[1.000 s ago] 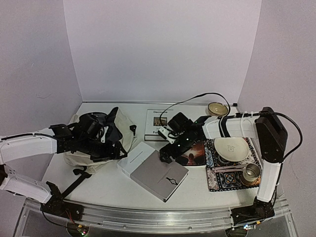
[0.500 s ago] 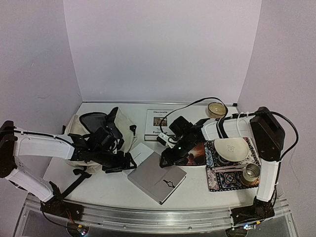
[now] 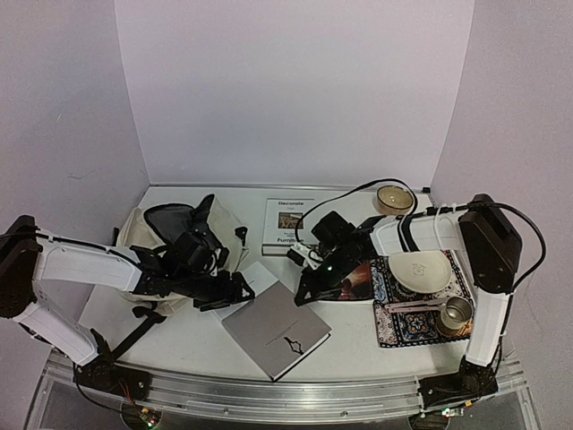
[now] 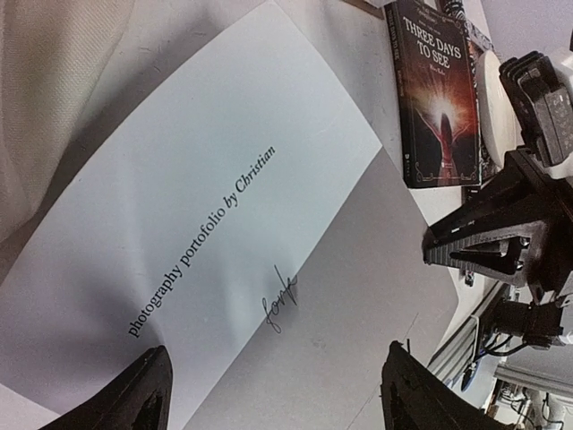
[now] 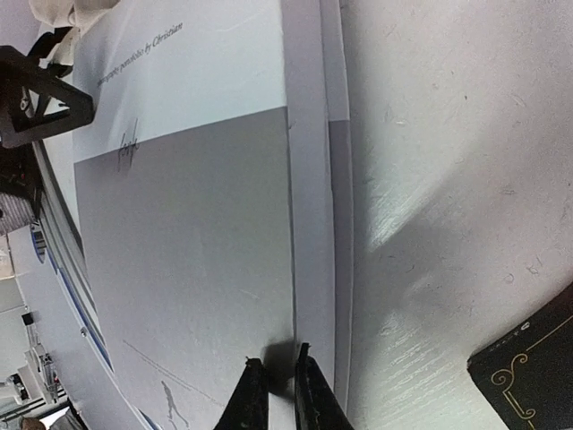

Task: Pack the student bag
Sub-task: Pick up the book from the center of the board.

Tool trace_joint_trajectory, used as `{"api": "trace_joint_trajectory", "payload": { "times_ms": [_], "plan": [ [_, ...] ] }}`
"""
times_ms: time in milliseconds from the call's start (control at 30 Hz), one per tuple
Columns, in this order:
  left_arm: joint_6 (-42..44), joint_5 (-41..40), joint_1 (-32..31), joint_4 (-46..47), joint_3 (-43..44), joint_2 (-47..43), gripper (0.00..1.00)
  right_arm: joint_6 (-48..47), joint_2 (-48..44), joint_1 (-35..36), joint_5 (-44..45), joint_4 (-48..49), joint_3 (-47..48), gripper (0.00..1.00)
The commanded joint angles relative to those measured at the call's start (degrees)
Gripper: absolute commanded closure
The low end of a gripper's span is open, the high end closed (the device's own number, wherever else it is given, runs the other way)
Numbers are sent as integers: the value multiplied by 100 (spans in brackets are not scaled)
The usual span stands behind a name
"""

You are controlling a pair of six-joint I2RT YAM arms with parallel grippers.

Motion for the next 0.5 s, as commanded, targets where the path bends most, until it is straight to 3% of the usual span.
{"api": "trace_joint_trajectory", "payload": {
  "times_ms": [0,467],
  "plan": [
    [-212,-353,-14,105,-250,-270,18,312,-366,22,-412,122,17,99],
    [-816,-1357,-6,17,-830,-1862,3,1159,-899,-328,-697,838,-111,100]
  ]
}}
